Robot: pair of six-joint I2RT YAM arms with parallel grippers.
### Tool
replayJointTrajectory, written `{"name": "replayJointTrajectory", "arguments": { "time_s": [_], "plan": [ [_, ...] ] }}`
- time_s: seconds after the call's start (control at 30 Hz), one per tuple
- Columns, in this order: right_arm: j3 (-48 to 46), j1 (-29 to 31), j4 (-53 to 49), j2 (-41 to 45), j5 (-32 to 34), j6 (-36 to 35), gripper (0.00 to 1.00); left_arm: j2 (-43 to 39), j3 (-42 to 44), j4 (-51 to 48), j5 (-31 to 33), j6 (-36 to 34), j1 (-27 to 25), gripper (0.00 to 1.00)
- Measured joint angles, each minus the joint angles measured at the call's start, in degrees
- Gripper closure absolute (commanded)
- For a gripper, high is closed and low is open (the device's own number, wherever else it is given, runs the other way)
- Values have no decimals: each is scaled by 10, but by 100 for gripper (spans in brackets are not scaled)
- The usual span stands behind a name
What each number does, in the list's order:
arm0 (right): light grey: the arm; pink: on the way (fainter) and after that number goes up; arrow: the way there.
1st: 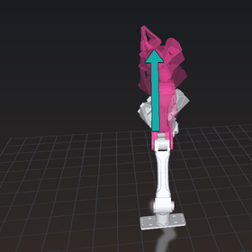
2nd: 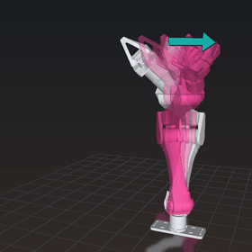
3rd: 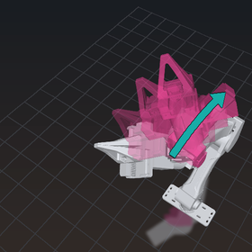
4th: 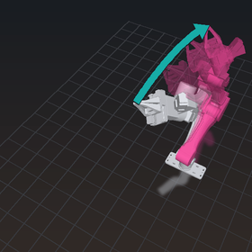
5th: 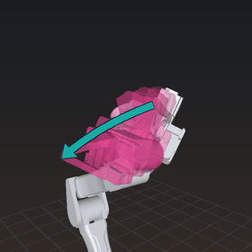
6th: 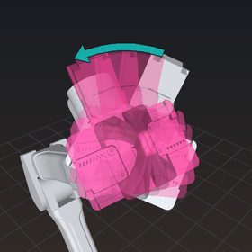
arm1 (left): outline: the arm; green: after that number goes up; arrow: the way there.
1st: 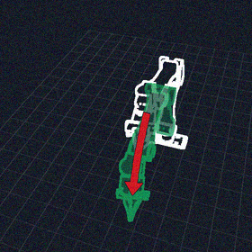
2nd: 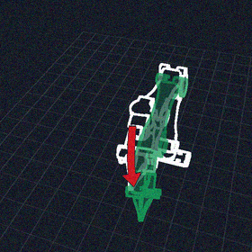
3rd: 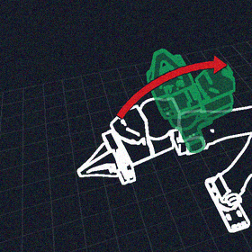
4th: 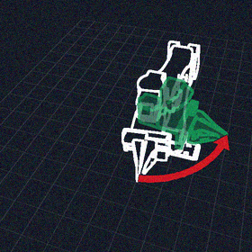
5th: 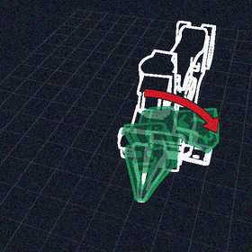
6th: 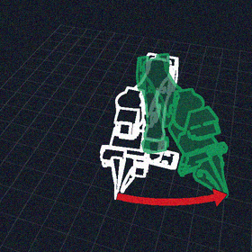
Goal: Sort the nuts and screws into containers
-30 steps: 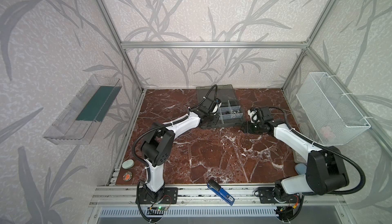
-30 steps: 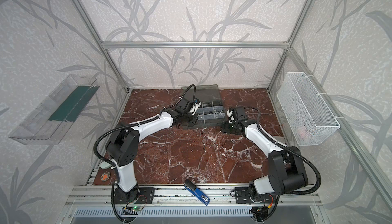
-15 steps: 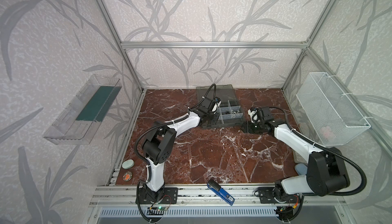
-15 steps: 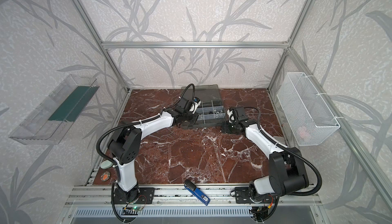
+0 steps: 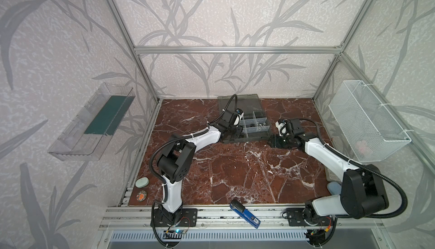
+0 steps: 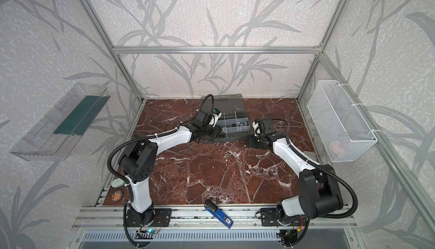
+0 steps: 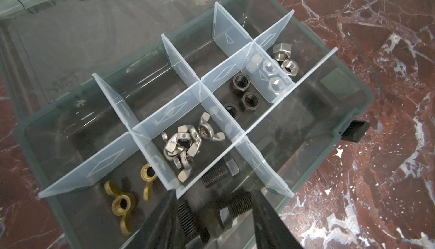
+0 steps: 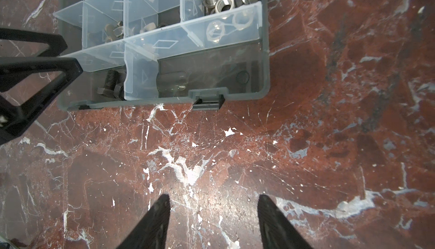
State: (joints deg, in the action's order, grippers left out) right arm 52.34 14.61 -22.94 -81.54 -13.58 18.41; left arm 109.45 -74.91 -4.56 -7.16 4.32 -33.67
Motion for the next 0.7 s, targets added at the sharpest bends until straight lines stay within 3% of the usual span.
{"name": "replayJointTrajectory", "arguments": {
  "time_s": [0.3,0.53,0.7],
  "plan": [
    [0,-5,-13,14,25,-38,39,-153,78,15,38,12,5,37],
    [0,-6,-5,30,58,-101,39,-275,160,27,98,24,17,19],
    [-10,-7,24,41,78,-130,39,-325,229,20,140,34,28,14]
  ]
}}
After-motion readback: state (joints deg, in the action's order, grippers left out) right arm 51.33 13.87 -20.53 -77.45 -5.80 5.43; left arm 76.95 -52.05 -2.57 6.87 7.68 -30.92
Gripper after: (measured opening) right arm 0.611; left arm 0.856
